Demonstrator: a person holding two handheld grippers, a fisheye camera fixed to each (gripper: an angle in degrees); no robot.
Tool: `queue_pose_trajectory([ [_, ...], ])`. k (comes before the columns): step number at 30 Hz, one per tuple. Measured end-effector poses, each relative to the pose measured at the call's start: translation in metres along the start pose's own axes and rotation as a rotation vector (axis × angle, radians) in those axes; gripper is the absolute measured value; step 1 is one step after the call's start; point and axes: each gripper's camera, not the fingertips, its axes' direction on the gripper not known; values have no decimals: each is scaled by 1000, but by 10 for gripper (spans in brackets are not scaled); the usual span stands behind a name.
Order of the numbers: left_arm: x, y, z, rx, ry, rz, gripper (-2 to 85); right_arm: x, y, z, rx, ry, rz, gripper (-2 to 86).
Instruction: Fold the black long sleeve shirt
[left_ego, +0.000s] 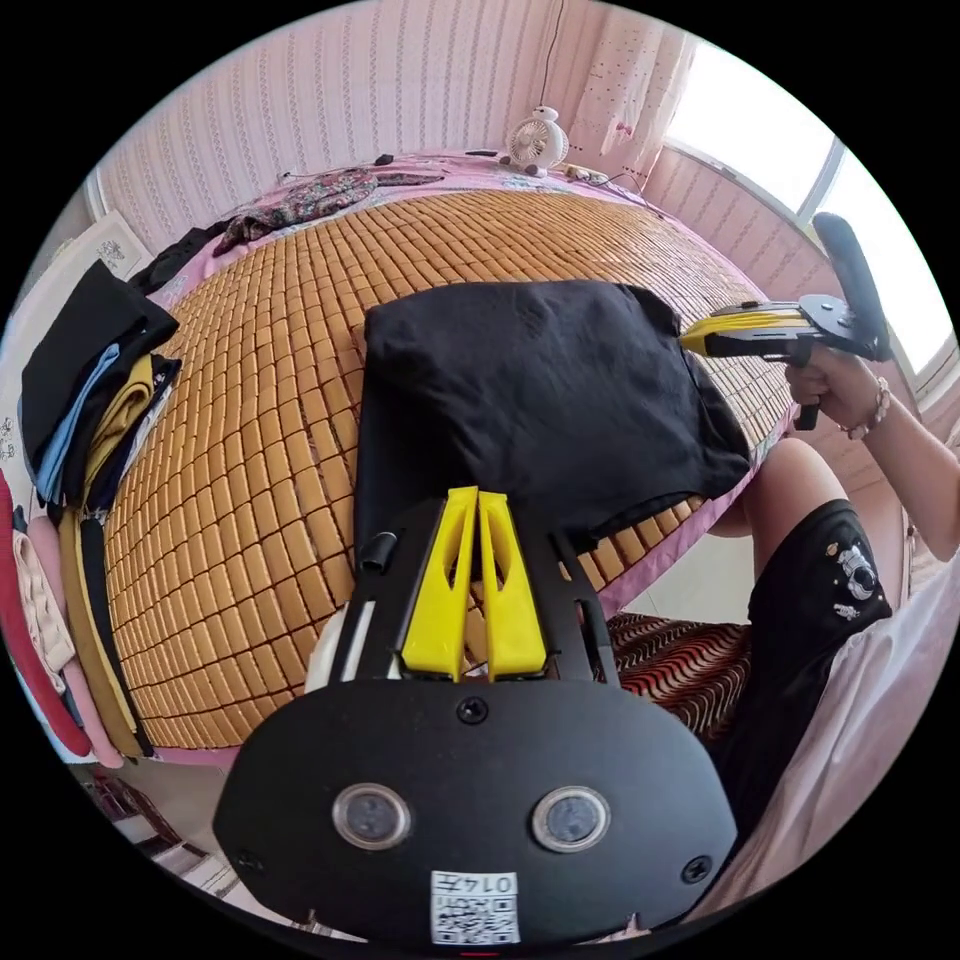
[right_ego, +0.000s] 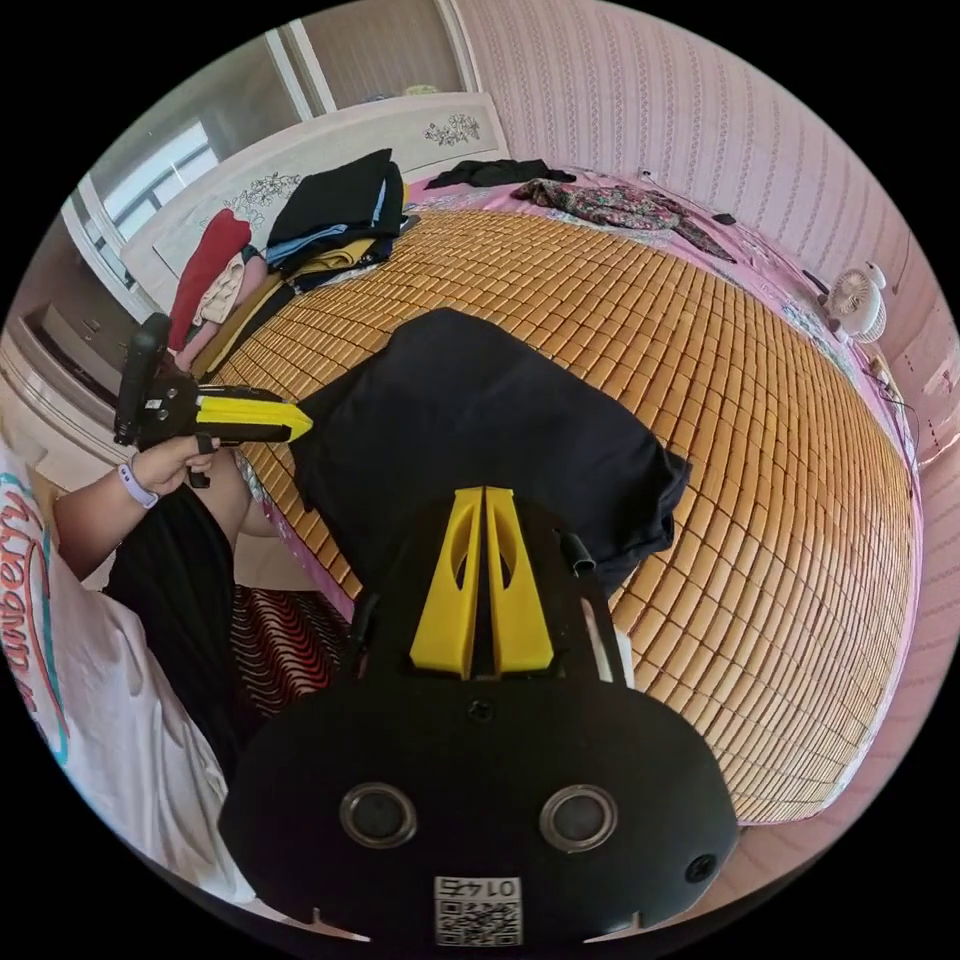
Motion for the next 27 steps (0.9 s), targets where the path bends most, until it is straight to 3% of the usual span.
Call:
queue_pose_trajectory([
  [4, 18, 4, -20, 165, 198, 16, -10, 3, -83, 45, -101, 113, -156, -4],
  [7, 63, -1, 22, 68, 291, 84, -10, 7, -124, 106, -345, 91, -239, -5],
  [11, 92, 0, 64, -10, 308, 89, -10, 16, -153, 114, -465, 41, -275, -5],
  [16, 88, 16, 65, 22, 336, 120, -10, 30, -181, 109, -620, -26, -345, -6],
  [20, 84, 29, 64, 45, 343, 119, -10, 35, -177, 117, -575, 138, -379, -6],
  [24, 85, 34, 61, 31, 323, 124, -10, 51, -164, 98, -462, 128, -289, -6],
  [27, 81, 38, 59, 23, 347, 138, -9, 74, -129, 41, -181, -4, -141, -4],
])
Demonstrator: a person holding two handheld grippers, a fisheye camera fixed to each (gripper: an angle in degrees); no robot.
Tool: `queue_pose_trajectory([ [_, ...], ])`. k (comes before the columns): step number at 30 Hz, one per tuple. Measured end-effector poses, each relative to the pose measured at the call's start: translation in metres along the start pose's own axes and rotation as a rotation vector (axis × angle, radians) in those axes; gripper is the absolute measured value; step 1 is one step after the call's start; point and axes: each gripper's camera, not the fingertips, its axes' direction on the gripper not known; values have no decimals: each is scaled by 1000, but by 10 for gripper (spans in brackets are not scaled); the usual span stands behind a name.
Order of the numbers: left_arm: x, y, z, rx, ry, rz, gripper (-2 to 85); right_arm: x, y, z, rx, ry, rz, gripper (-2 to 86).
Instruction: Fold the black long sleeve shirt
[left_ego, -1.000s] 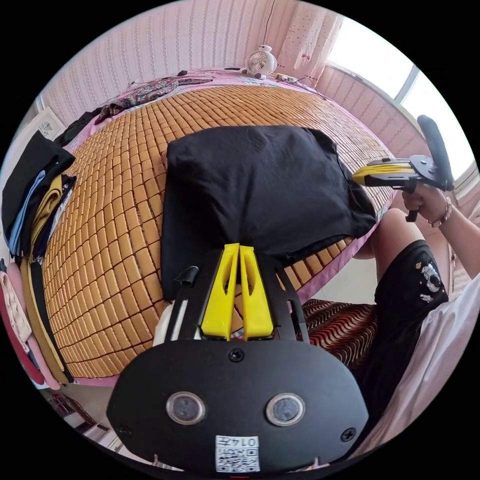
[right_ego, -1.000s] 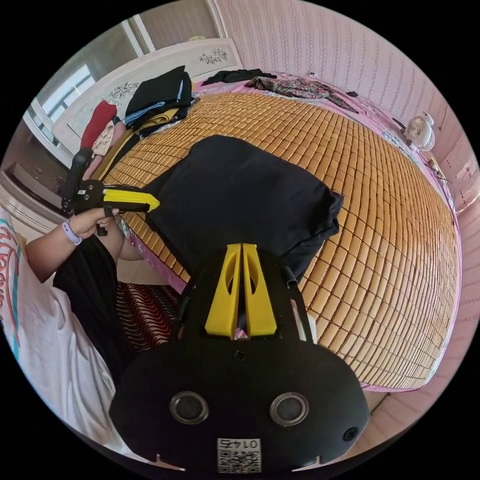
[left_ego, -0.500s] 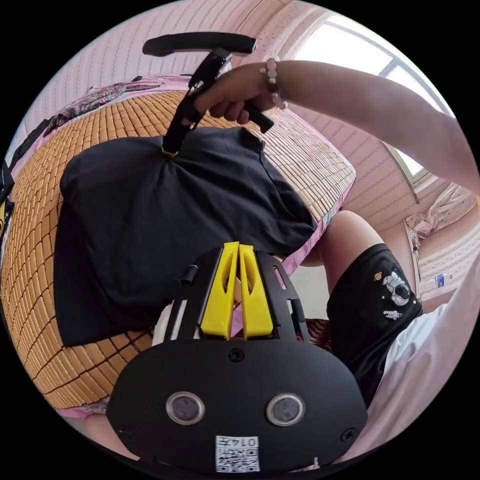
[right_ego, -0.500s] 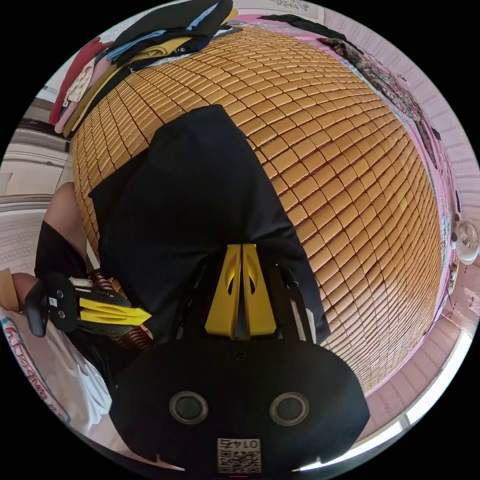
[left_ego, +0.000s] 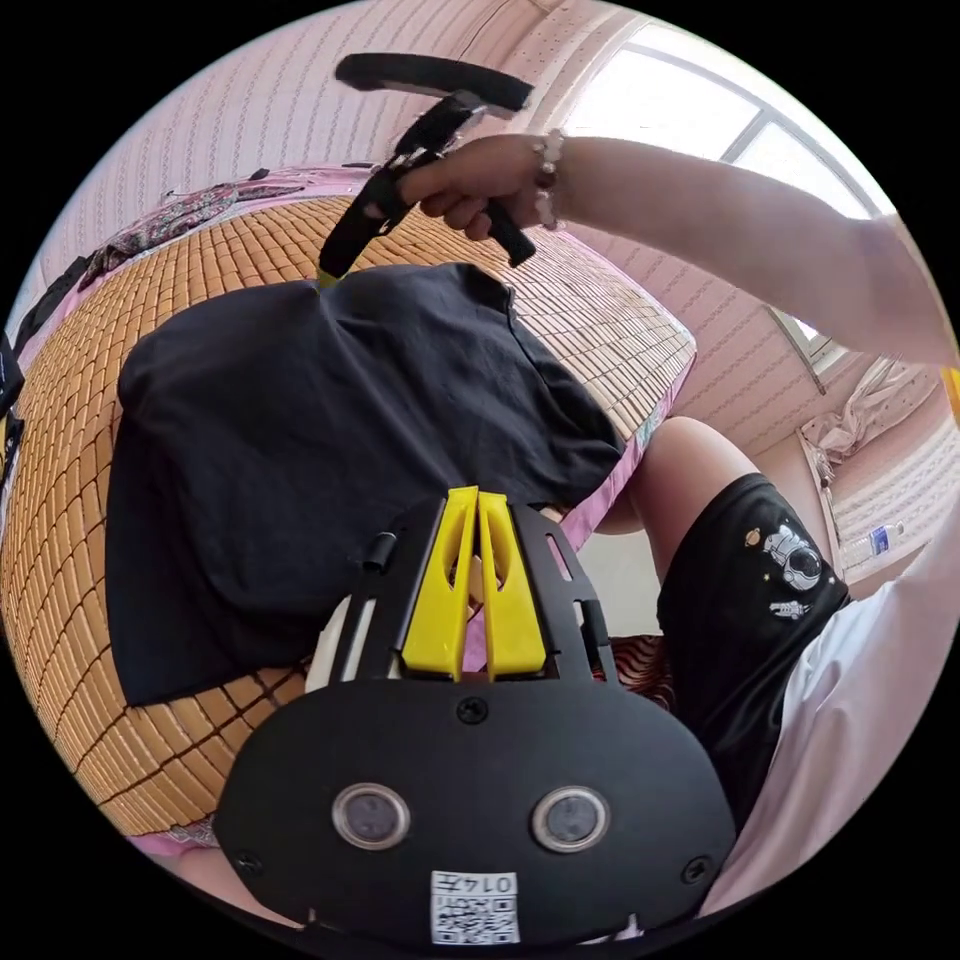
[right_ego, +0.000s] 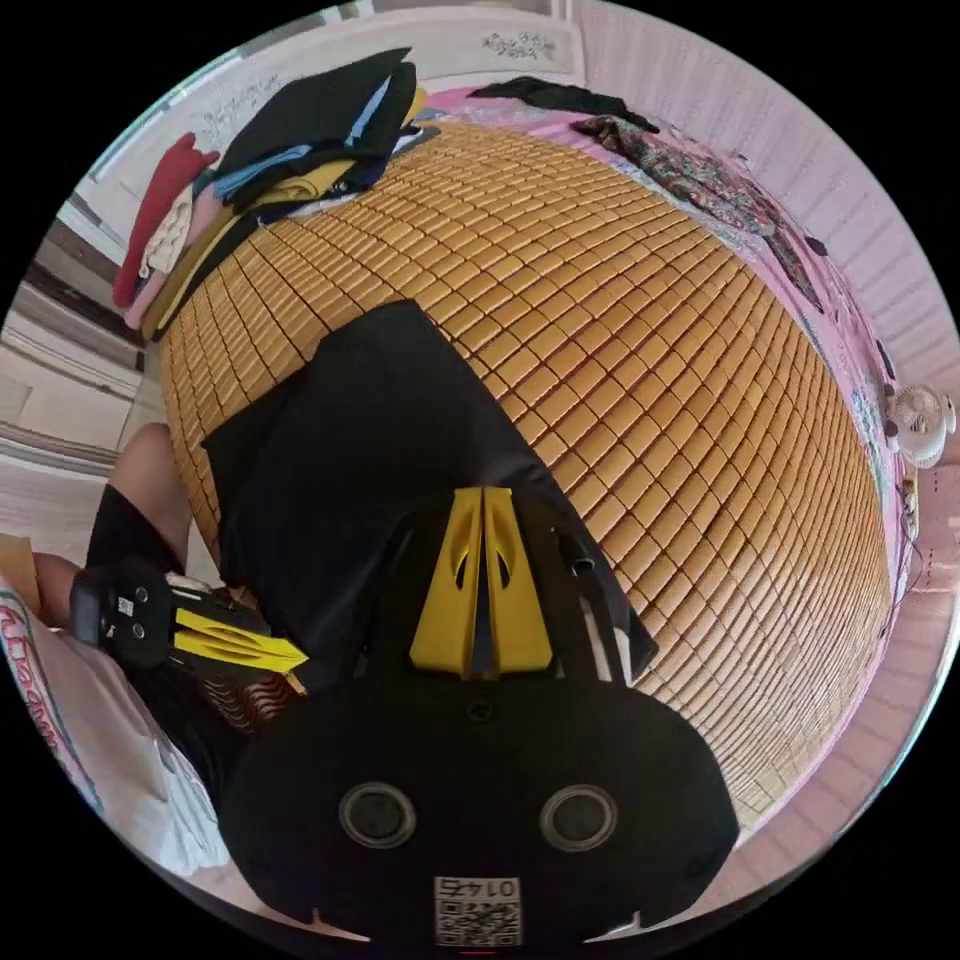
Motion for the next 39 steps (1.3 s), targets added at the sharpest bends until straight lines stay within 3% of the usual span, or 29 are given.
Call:
queue_pose_trajectory([
  [3, 6, 9, -15, 80, 81, 62, -7, 9, 81, -45, 177, -30, 161, 2],
  [7, 25, 14, -25, 182, 119, 130, 5, 16, 195, -59, 139, -38, 392, 42],
  [10, 43, 10, -22, 225, 127, 164, 74, 20, 251, -55, 69, -144, 516, 76],
  [16, 72, -2, 11, 118, 162, 252, 131, 31, 291, -34, -93, -247, 571, 15],
  [20, 84, -11, 32, 65, 129, 312, 145, 45, 316, -73, 103, -392, 566, 1],
  [25, 93, -24, 51, 32, 73, 333, 131, 65, 348, -97, 234, -506, 616, 2],
  [29, 87, -24, 50, 25, -14, 274, 29, 73, 372, -108, 340, -508, 658, 17],
  [32, 75, -16, 40, 19, 33, 254, 12, 90, 401, -101, 402, -449, 864, 79],
  [34, 70, -6, 29, 40, 48, 256, 6, 98, 409, -85, 406, -512, 942, 105],
  [39, 60, 24, -19, 93, 101, 249, 2, 107, 405, -62, 567, -636, 998, 119],
])
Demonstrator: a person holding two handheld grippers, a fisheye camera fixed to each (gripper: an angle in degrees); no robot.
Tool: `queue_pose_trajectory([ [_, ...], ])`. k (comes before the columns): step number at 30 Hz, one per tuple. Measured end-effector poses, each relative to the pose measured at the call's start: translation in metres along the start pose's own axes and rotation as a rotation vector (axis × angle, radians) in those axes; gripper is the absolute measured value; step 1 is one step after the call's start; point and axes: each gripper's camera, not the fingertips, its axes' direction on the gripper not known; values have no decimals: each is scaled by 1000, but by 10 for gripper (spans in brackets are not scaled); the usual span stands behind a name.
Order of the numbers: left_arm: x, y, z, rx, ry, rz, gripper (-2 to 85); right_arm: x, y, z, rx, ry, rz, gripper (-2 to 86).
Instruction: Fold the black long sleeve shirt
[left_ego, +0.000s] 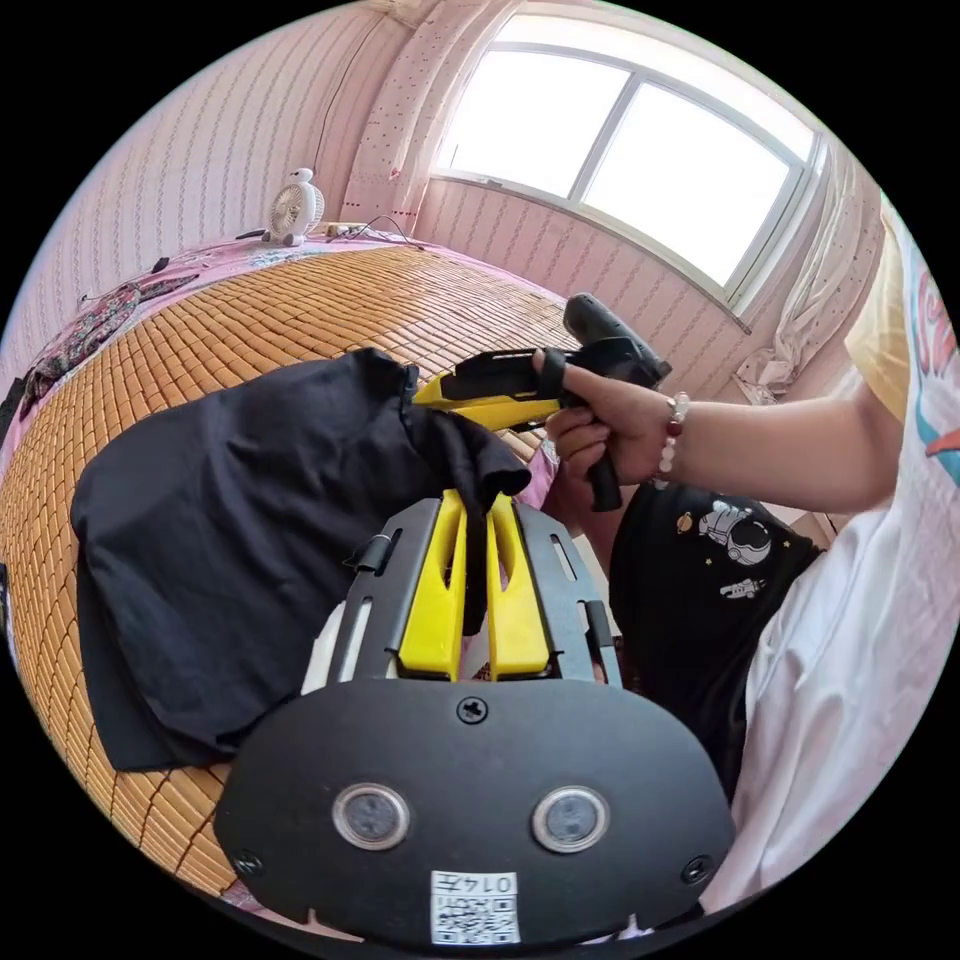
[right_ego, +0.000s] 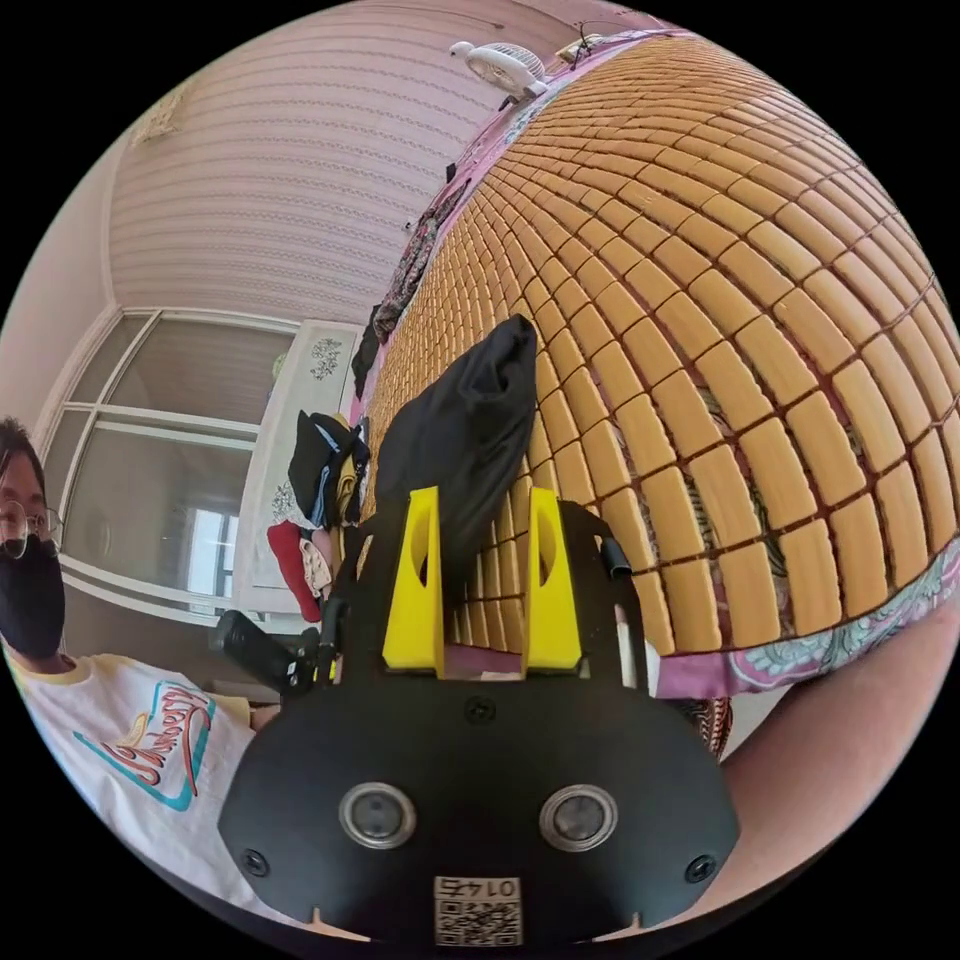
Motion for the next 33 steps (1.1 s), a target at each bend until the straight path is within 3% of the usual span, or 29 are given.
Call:
queue_pose_trajectory([
  [4, -3, 13, -23, 27, 39, -18, 2, 15, -11, -12, 164, -106, 84, 68],
  [7, -2, 14, -33, 57, 65, -20, 1, -4, -8, -41, 223, -41, -3, 19],
  [15, -8, -5, -67, 328, 252, -84, -1, -80, 18, -140, 349, 12, -239, 2],
  [20, -45, 8, -89, 418, 164, -233, 6, -147, -4, -73, 192, 110, -419, 7],
  [25, -110, 38, -88, 331, -55, -532, 53, -178, -25, 26, -22, 245, -434, 13],
  [27, -134, 48, -86, 295, -96, -616, 63, -188, -21, 32, -13, 249, -459, 13],
  [30, -146, 50, -87, 292, -141, -662, 63, -203, -1, 31, 10, 332, -606, 8],
  [33, -144, 36, -78, 275, -138, -608, 63, -194, 16, 52, -138, 521, -675, 1],
])
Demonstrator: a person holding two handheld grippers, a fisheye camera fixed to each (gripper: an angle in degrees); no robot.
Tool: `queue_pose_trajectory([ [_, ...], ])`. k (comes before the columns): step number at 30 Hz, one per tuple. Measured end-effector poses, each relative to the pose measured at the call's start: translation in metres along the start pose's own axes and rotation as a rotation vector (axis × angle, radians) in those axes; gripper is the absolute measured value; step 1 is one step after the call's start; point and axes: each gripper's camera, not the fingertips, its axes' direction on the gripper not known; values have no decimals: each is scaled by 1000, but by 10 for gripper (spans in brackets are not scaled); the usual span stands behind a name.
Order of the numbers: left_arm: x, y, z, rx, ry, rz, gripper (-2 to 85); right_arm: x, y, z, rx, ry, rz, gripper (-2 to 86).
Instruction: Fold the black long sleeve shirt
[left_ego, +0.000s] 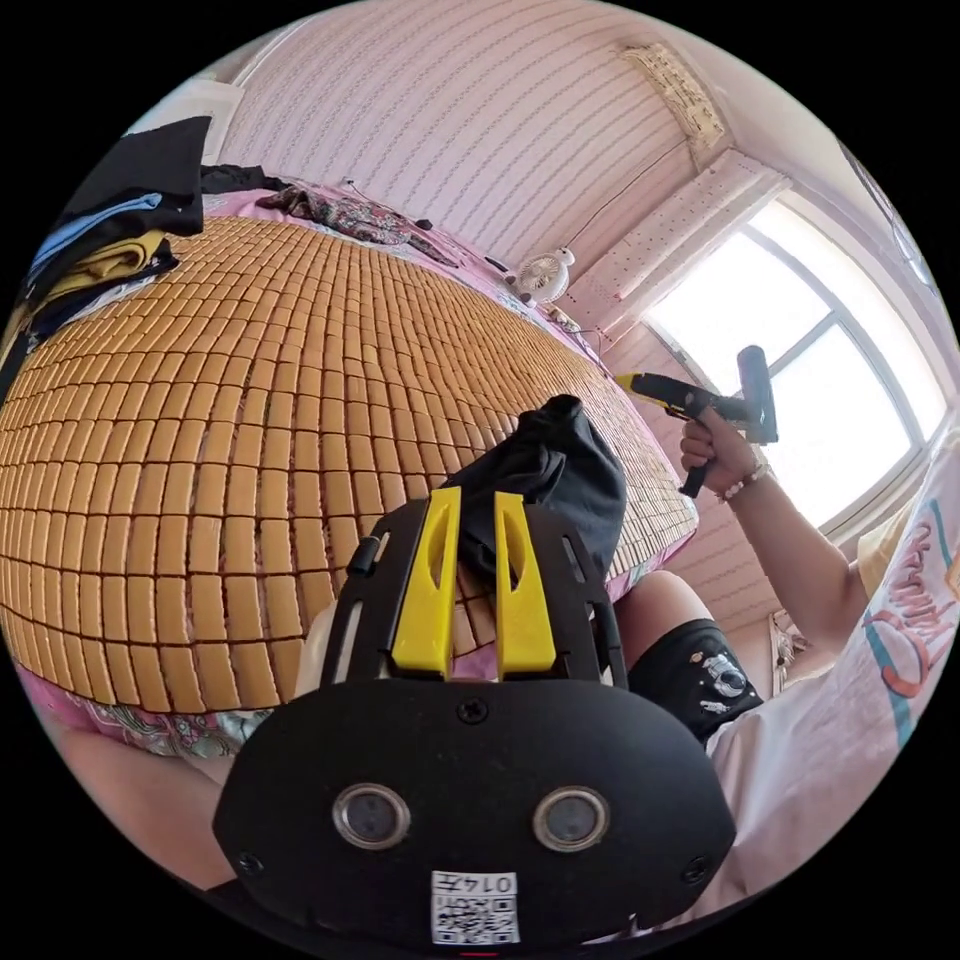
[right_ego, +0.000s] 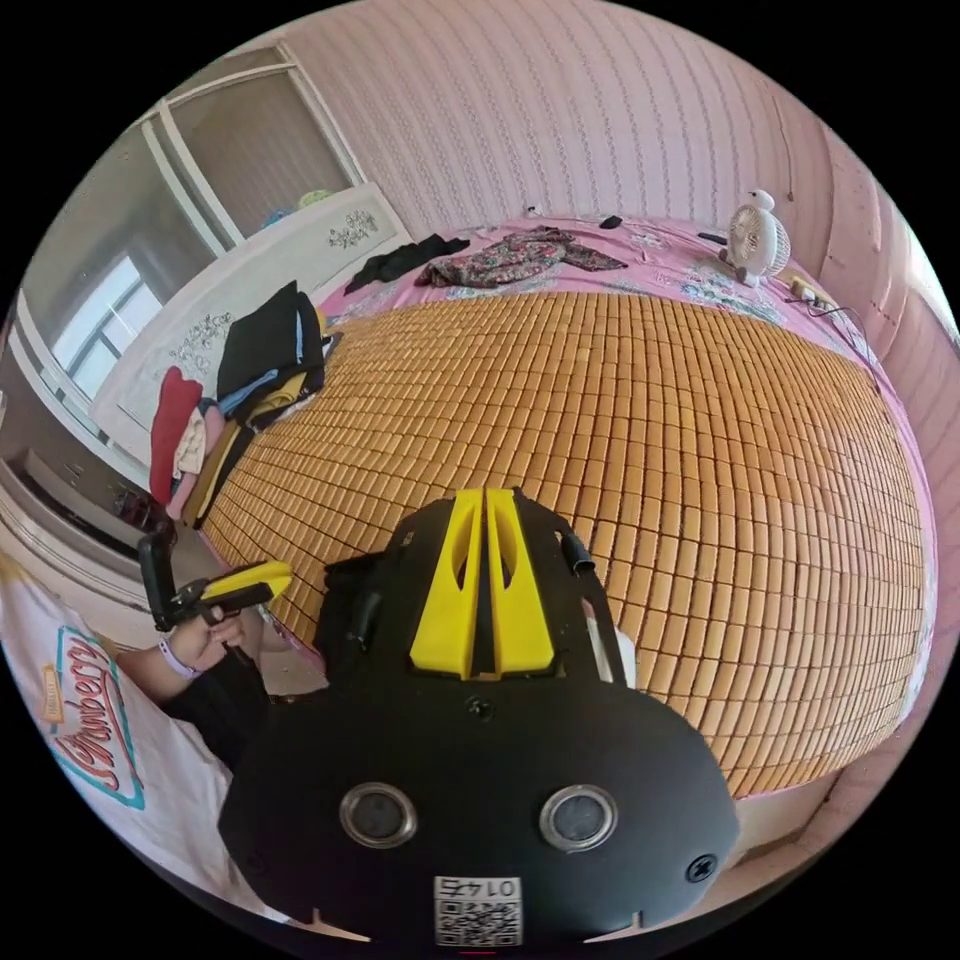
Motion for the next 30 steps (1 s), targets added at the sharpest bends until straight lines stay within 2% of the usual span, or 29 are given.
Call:
queue_pose_trajectory([
  [2, 14, -5, 15, -30, -3, 52, 64, -9, 5, 33, -131, -1, -55, -1],
  [5, 37, -14, 44, -56, -20, 131, 60, -22, -4, 71, -157, 72, -105, -2],
  [7, 40, -21, 62, -87, -65, 124, 41, -24, -14, 89, -159, 92, -96, -2],
  [10, 28, -24, 92, -188, -225, 111, -2, -16, -17, 127, -250, 144, -60, -2],
  [12, 12, -19, 90, -107, -152, 67, -7, -12, -14, 129, -213, 118, -32, -2],
  [14, -2, -25, 92, -121, -88, 4, -7, -13, -15, 131, -217, 112, -19, 0],
  [17, -5, -34, 96, -126, -85, -12, -1, -16, -17, 125, -193, 91, 5, 7],
  [19, -1, -38, 93, -130, -83, -43, 20, -14, -17, 98, -100, 14, 17, 17],
  [22, 8, -38, 73, -89, -40, -57, 54, -4, -1, 47, 38, -40, -7, 78],
  [25, 22, -29, 62, -64, -77, -50, 75, 25, 25, 36, -27, 13, 78, 132],
  [30, 36, -31, 108, -247, -8, -62, 87, 54, 62, 77, -218, -98, 144, 122],
])
